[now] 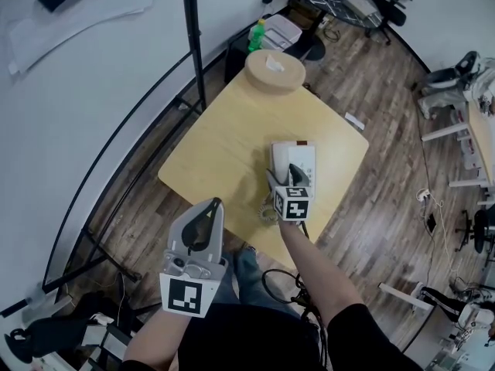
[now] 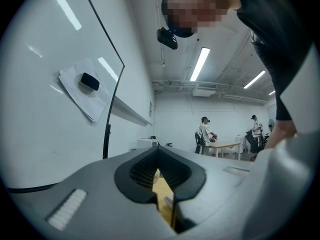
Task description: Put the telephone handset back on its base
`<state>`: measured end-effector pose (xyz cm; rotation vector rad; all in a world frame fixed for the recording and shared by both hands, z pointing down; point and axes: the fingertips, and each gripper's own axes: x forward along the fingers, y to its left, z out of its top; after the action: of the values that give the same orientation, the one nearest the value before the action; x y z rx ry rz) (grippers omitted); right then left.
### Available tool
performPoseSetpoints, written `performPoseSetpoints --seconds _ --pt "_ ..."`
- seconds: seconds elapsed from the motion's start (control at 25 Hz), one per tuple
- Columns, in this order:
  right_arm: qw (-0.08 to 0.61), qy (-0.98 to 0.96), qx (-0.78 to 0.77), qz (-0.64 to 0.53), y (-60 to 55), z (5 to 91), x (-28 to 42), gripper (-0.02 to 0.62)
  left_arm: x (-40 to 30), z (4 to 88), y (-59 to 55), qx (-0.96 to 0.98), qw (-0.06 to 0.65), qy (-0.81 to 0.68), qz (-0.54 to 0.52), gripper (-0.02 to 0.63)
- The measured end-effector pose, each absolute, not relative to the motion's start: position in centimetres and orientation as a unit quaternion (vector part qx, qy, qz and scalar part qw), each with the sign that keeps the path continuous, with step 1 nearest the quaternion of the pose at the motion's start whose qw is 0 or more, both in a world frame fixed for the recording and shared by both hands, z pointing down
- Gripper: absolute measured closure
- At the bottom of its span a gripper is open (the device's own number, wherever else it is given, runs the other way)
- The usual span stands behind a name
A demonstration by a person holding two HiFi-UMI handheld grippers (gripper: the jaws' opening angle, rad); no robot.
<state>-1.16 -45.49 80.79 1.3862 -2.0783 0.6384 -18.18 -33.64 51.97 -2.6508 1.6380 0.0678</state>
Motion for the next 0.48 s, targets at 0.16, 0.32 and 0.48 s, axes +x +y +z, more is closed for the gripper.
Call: performPoseSetpoints --seconds 0.16,0.32,0.48 --pt "0.26 -0.783 0.515 0.233 -45.4 78.4 -0.8 0.275 -17.9 51.2 -34.1 -0.851 0.015 0.524 0.021 0.606" --pt "0.204 -0.806 0.52 0.195 -45.3 71.2 0.4 0.275 -18.0 50.2 -34.5 -0.852 0.018 0.523 0.023 0.606" --pt "0.167 -0.827 0.521 0.132 -43.2 62.2 2.3 0.287 -17.4 47.7 -34.4 -0.855 0.03 0.517 0.028 0.606"
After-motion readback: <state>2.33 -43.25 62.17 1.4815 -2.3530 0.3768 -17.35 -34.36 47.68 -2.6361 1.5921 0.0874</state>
